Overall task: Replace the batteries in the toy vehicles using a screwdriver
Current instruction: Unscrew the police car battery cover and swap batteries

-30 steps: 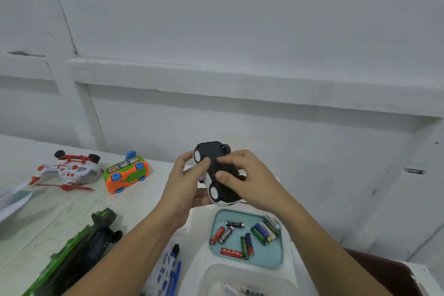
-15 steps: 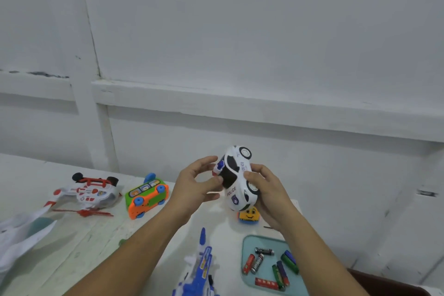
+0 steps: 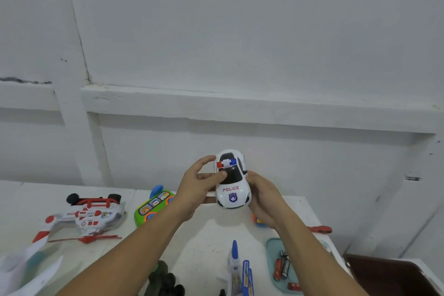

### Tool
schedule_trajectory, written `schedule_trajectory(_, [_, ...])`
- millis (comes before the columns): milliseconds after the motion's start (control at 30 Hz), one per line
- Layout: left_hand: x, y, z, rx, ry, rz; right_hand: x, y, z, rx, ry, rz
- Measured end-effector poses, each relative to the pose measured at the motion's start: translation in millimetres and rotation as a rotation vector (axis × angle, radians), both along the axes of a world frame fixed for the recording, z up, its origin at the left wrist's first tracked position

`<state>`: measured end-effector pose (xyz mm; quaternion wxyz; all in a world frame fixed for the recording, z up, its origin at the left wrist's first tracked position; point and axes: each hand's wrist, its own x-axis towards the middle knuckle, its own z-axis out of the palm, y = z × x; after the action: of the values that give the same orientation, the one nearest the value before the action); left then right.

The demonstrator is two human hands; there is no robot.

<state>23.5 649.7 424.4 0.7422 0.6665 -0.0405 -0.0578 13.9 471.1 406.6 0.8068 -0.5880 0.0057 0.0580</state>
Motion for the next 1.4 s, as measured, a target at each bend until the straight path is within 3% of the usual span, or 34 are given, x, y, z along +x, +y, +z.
schedule_trajectory(567, [55.1,6.0,-74.4,0.164,0.291,-0.036,44.3,16.1,-63.6,-0.38,0.352,0.022])
schedule_trajectory(1100, [71.7,11.8,-100.2,0.351,0.348,-0.064,55.2,35.8,-71.8,-0.765,0.474,0.015])
schedule_trajectory(1200, [68.9,13.1,-96.5,0.421,0.358,-0.088,55.2,37.0,-70.0,-0.963,0.415,0.026])
schedule_trajectory(1300, [62.1,17.1,-88.8,0.506,0.332,-0.075,54.0,39.5,-67.3,-1.303,0.219,0.055])
schedule_trajectory(1400, [51.8,27.6,-82.1,0.587,0.11,0.02,52.1,44.9,-63.4,-1.607,0.073,0.047])
